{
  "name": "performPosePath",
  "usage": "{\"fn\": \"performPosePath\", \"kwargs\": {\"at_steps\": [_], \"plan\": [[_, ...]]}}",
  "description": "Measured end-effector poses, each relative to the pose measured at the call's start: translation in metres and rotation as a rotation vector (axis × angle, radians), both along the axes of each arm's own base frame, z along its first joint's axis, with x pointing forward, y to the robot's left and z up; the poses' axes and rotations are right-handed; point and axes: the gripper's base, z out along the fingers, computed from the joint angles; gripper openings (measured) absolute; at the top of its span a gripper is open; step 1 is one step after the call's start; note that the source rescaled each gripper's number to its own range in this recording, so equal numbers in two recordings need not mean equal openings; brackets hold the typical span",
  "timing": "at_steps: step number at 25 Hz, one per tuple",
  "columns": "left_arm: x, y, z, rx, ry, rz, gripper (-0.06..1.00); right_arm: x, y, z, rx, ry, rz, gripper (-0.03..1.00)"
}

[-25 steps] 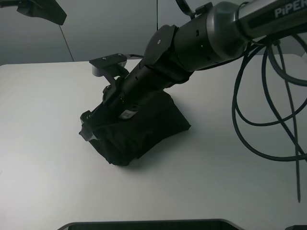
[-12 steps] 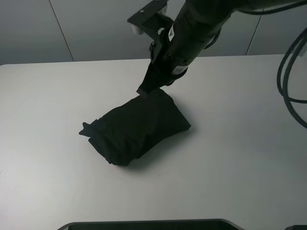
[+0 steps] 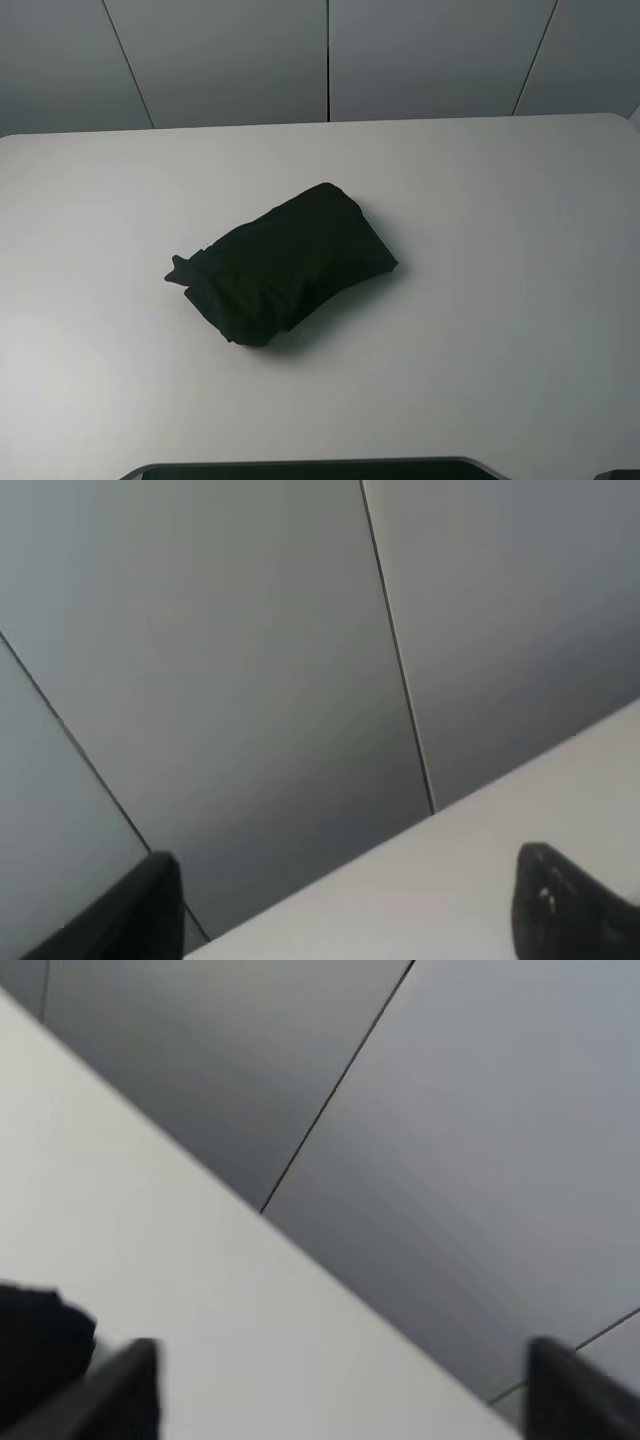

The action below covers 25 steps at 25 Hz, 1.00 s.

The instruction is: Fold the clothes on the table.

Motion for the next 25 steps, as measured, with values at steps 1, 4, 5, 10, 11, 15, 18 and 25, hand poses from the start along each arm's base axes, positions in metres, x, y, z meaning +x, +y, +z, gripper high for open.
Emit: {"fn": "performPosePath", "kwargs": {"at_steps": [1,4,5,10,11,15,18,25], "plan": [[-0.008,0.004,0.002,0.0,-0.019,0.007,0.93,-0.015,-0.014,0.012,0.047,-0.054,0.0,0.94],[-0.031,0.016,0.004,0.02,-0.053,0.034,0.94,-0.058,-0.056,0.04,0.102,-0.19,-0.003,0.99],[-0.038,0.02,0.004,0.029,-0.062,0.047,0.94,-0.071,-0.07,0.047,0.101,-0.221,-0.014,1.0],[-0.064,0.038,0.004,0.038,-0.107,0.13,0.94,-0.121,-0.127,0.07,-0.003,-0.265,-0.086,1.0],[-0.068,0.042,0.003,0.025,-0.106,0.15,0.94,-0.128,-0.133,0.075,-0.017,-0.286,-0.071,1.0],[-0.085,0.059,-0.004,0.006,-0.06,0.269,0.94,-0.144,-0.137,0.083,-0.089,-0.33,-0.008,1.0],[-0.101,0.072,-0.01,-0.003,-0.034,0.354,0.94,-0.147,-0.138,0.082,-0.181,-0.341,-0.041,1.0],[-0.152,0.099,-0.021,-0.12,-0.117,0.436,0.94,-0.169,-0.152,0.081,-0.228,-0.379,-0.222,1.0]]}}
